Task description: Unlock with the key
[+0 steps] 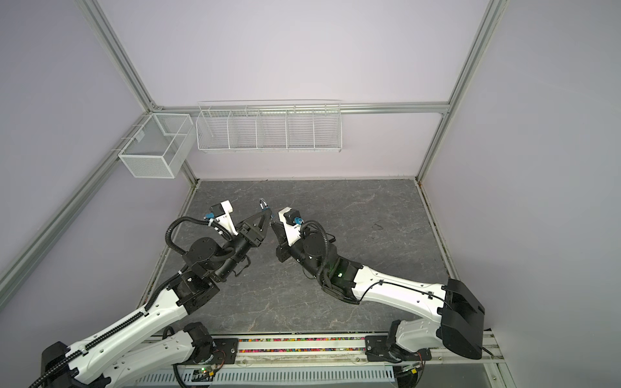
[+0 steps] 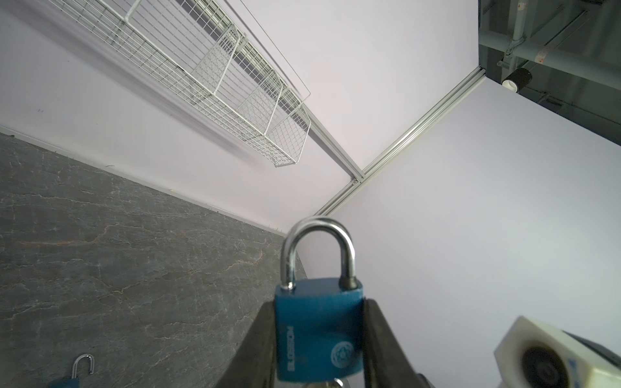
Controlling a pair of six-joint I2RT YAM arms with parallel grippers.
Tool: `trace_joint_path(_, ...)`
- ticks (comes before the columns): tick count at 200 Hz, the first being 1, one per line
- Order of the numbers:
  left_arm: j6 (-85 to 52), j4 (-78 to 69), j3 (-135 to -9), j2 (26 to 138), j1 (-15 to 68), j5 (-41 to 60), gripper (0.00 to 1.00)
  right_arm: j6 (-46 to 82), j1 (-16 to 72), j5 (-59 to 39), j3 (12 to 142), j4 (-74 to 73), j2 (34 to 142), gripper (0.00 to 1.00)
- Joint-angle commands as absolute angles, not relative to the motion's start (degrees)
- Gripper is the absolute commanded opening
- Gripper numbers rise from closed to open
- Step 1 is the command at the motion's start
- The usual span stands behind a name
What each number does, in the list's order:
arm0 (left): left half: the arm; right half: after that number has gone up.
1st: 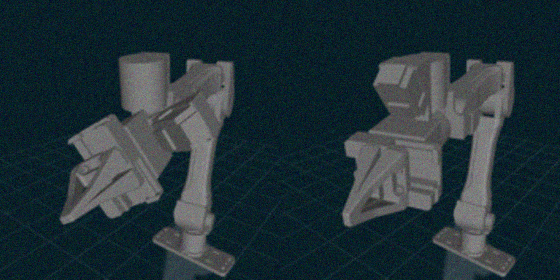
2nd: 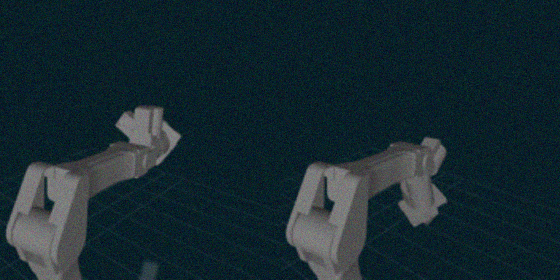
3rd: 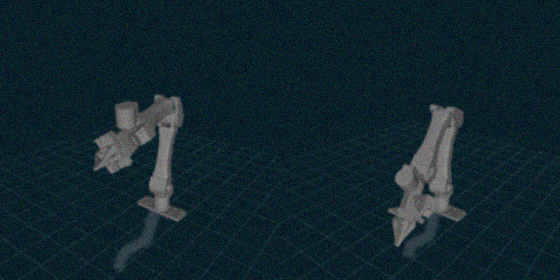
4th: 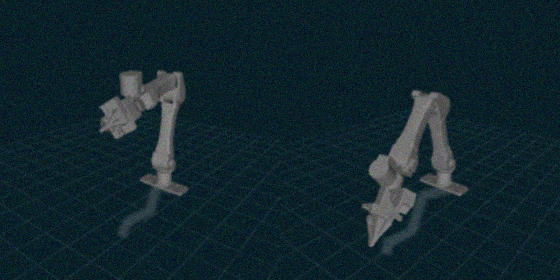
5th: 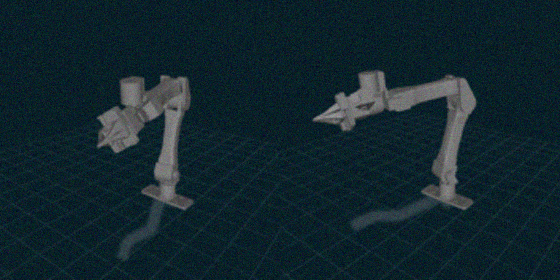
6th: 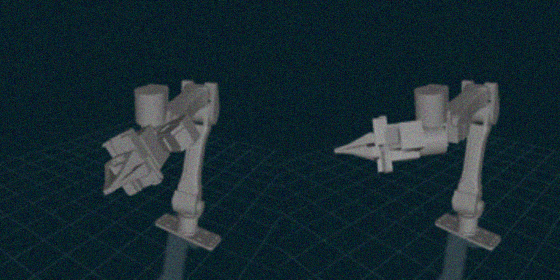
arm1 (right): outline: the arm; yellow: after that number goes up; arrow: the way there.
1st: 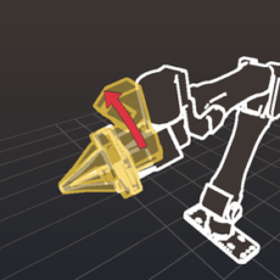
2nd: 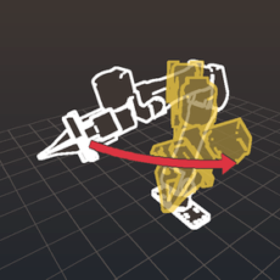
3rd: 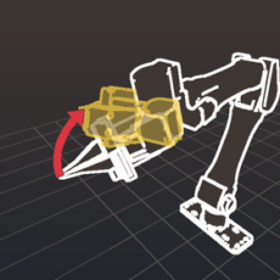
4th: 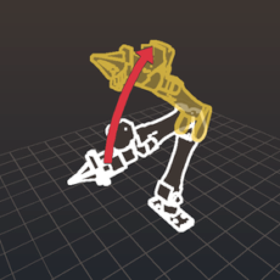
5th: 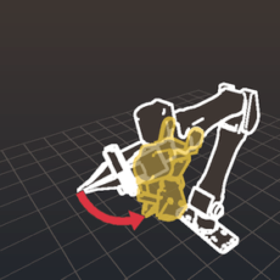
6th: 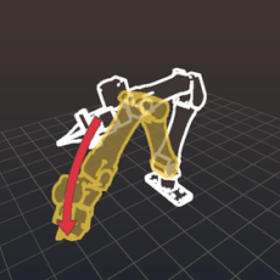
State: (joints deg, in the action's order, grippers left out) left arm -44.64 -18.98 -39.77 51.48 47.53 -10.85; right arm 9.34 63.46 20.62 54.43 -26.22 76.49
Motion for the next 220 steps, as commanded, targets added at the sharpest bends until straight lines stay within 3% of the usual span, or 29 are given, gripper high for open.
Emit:
trace_joint_path(1,-46.31,-16.51,-40.91,52.51,49.59,-3.56,0.00,7.28,62.93,24.67,57.65,-30.93,75.93,0.07)
trace_joint_path(73,-43.68,-17.21,-40.47,51.72,49.51,-10.39,0.00,7.23,62.84,20.72,55.40,-26.65,74.51,0.12)
trace_joint_path(151,-43.13,-20.85,-40.68,52.30,49.47,-14.18,0.00,10.73,62.77,15.82,47.99,-20.78,66.52,0.31)
trace_joint_path(178,-43.99,-22.07,-39.91,51.99,49.47,-14.72,0.00,19.70,60.58,11.56,50.86,-18.42,67.11,0.30)
trace_joint_path(220,-44.72,-22.67,-39.46,52.28,49.46,-14.42,0.00,20.53,60.52,13.57,54.78,-19.47,69.93,0.28)
